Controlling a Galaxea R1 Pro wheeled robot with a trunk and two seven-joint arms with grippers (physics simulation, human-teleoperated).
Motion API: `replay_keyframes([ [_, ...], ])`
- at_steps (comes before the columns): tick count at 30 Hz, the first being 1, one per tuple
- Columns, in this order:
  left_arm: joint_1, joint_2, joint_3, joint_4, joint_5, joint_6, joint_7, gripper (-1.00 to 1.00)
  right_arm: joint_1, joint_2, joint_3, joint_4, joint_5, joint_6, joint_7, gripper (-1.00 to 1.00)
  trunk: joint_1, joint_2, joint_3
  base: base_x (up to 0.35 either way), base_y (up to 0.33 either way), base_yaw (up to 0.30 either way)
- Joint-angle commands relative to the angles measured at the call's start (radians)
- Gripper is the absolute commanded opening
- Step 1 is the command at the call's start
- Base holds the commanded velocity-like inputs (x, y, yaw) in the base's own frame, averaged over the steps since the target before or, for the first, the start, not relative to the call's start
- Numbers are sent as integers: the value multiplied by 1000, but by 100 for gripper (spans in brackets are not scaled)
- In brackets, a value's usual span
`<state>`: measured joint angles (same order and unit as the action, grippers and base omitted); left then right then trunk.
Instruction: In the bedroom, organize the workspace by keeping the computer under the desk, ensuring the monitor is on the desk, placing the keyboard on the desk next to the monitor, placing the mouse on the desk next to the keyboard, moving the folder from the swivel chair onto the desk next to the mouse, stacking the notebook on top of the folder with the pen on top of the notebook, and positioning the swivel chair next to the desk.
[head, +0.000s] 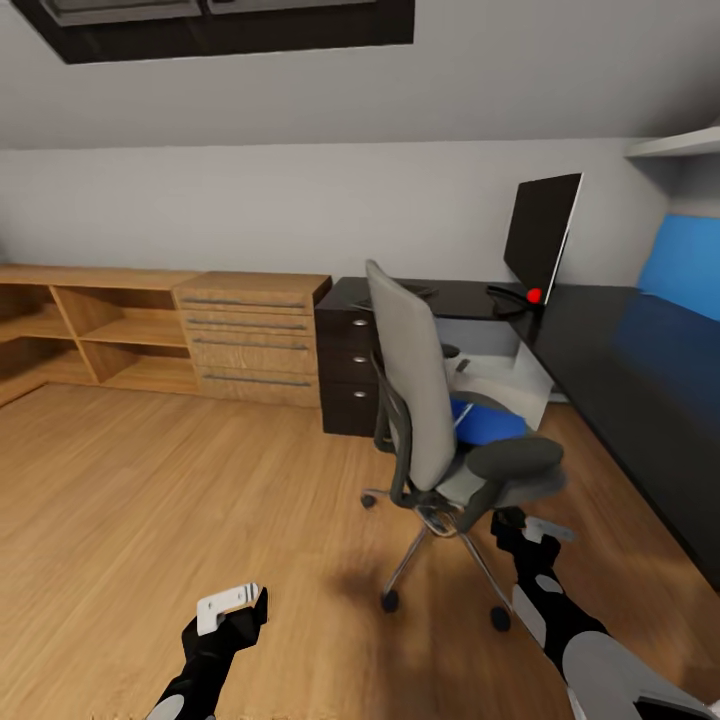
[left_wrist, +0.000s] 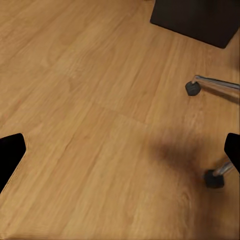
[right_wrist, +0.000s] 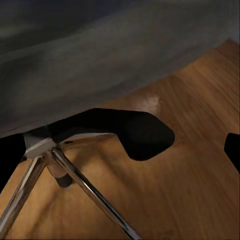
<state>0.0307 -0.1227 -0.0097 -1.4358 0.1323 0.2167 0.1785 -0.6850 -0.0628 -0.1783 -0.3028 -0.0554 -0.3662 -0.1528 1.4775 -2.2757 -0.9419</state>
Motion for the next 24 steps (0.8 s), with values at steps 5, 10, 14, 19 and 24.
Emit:
replay_keyframes([
  [5, 0, 0, -1, -2, 10, 4, 6, 100, -1, 0, 3, -1, -1, -3, 1, 100, 0, 0, -1, 0, 0, 276],
  [10, 0, 0, -1, -2, 10, 4, 6, 100, -1, 0, 3, -1, -1, -3, 1, 100, 0, 0, -1, 0, 0, 276],
  [14, 0, 0, -1, -2, 10, 4, 6, 100, -1, 0, 3, -1, -1, -3, 1, 100, 0, 0, -1, 0, 0, 276],
  [19, 0, 0, -2, -2, 10, 4, 6, 100, -1, 0, 3, -1, -1, -3, 1, 100, 0, 0, -1, 0, 0, 276],
  [24, 0, 0, -2, -2, 10, 4, 6, 100, -1, 0, 3, -1, -1, -2, 1, 100, 0, 0, -1, 0, 0, 276],
])
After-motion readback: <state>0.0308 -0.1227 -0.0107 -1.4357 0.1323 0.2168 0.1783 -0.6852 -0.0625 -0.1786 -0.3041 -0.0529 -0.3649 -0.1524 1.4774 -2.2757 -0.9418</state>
